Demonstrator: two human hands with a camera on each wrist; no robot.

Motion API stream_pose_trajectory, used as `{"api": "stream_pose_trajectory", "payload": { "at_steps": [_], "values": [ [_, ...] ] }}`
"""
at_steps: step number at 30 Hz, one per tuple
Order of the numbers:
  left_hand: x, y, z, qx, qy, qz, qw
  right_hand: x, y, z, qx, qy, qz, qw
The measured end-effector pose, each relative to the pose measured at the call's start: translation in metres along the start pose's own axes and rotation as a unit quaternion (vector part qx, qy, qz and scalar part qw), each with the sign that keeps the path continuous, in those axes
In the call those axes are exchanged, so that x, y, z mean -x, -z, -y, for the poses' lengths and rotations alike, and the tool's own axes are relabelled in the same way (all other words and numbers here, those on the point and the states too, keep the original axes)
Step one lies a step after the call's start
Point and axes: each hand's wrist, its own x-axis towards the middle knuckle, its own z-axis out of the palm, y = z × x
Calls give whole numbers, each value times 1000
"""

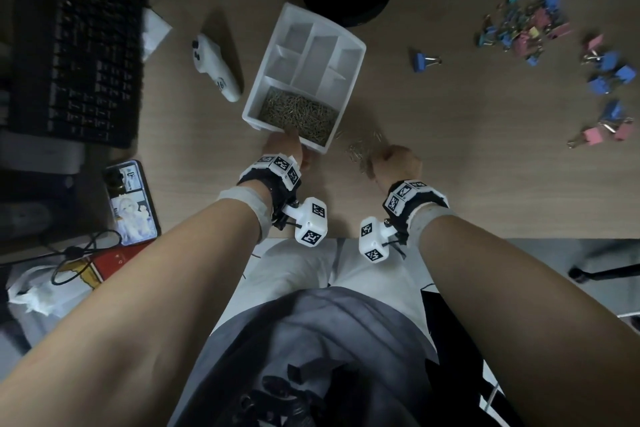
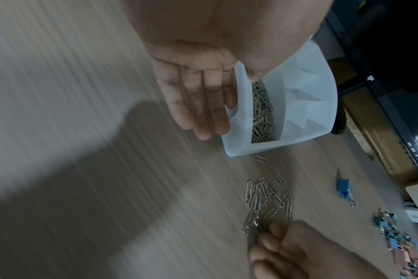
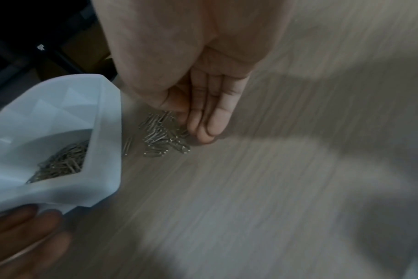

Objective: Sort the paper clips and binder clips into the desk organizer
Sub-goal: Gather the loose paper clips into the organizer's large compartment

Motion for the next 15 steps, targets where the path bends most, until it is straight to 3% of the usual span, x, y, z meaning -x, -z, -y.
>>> {"api": "stream_pose_trajectory", "payload": {
  "at_steps": [4, 8, 15],
  "values": [
    [-1, 1, 3, -18, -22, -16, 999, -10, 3, 15, -33, 42, -1, 999],
    [-1, 2, 4, -34, -33, -22, 999, -13, 8, 11, -50, 49, -87, 994],
    [1, 7, 0, -18, 6, 32, 999, -12, -19, 23, 89, 121, -32, 988]
  ]
}}
